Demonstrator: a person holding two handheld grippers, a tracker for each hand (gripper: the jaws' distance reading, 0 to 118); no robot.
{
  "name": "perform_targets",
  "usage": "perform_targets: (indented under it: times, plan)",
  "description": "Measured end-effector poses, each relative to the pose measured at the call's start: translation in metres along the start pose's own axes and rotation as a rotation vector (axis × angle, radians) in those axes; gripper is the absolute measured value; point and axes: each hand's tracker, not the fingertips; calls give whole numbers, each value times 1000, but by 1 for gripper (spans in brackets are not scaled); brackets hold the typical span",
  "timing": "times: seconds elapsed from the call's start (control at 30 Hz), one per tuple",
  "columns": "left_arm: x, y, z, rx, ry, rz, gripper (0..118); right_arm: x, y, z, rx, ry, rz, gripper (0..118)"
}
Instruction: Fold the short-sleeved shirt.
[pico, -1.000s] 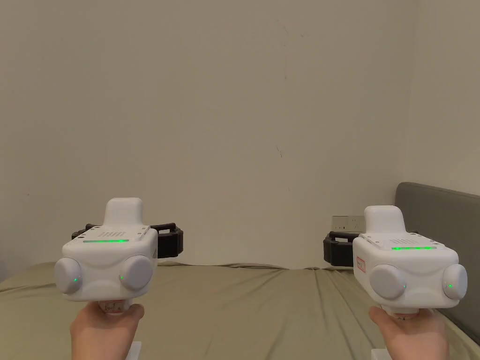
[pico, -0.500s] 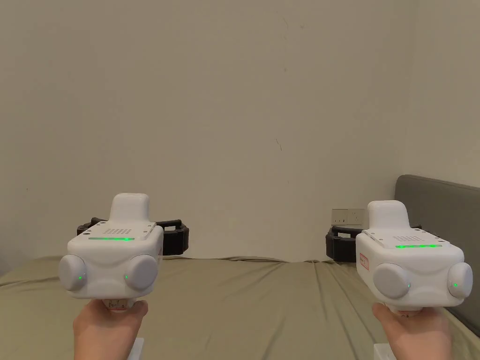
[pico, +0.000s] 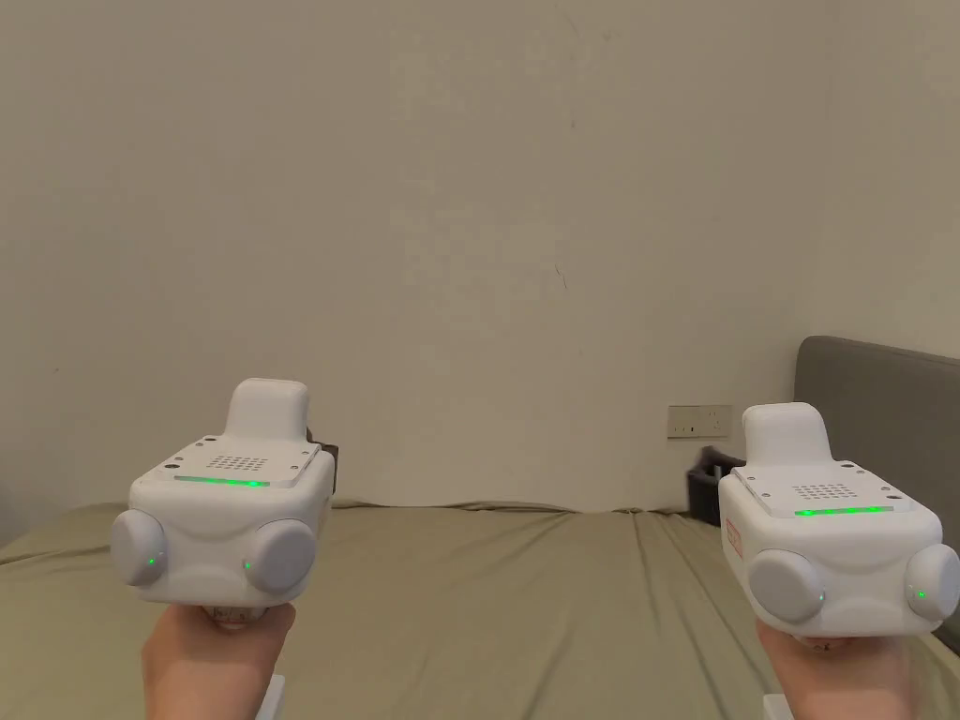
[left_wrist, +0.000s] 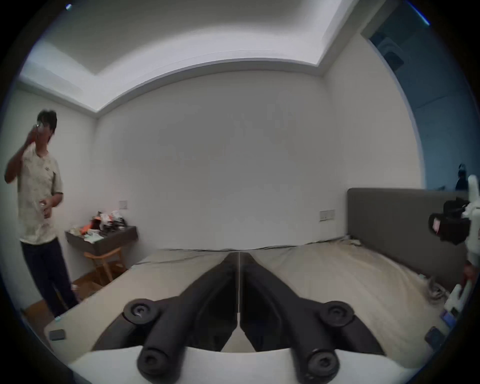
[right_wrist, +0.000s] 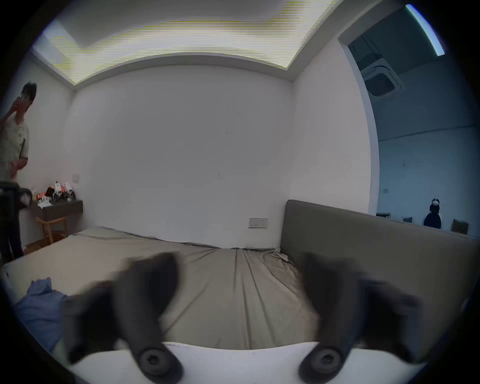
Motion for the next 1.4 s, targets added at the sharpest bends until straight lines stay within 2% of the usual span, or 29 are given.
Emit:
perform_targets:
  times: [0.03,0.07,0.1,0.13,0.17,0.27,0.43,0.53,0.73,0.83,1.0,1.1,1.23,1.4]
  plan:
    - [2,-3,1,-10,-70,19,0,0,-2,-4,-34,-7,15,3]
    - [3,-6,0,-40,-140,54,0,1,-7,-5,-44,-34,10,3]
    - [6,-8,-1,-45,-113,52,0,6,-11,-5,-43,54,-57,3]
    - [11,-11,0,-42,-101,47,0,10,-13,-7,-77,115,-84,3]
    - [5,-12,-1,-37,-86,44,0,11,-15,-10,-102,119,-93,3]
    - [1,-17,-5,-60,-91,47,0,8,-23,-10,-98,97,-55,3]
    - [-12,-20,-7,-83,-71,70,0,-1,-22,-11,-107,128,-49,3]
    - [-30,-23,-1,-86,-35,74,0,-21,-18,-8,-95,161,-29,3]
    - [-103,-46,26,-128,108,98,0,-110,-12,3,-80,331,5,3]
    - [-153,-62,49,-182,196,114,0,-171,-10,18,-87,450,-25,3]
    - [-240,-85,102,-249,389,111,0,-282,-11,53,-108,645,-30,3]
    - [-278,-95,127,-302,448,122,0,-333,-12,80,-126,741,-33,3]
    - [-298,-108,140,-329,484,76,0,-369,-12,106,-124,789,2,3]
    - [-299,-130,127,-394,461,52,0,-377,-15,112,-135,804,10,3]
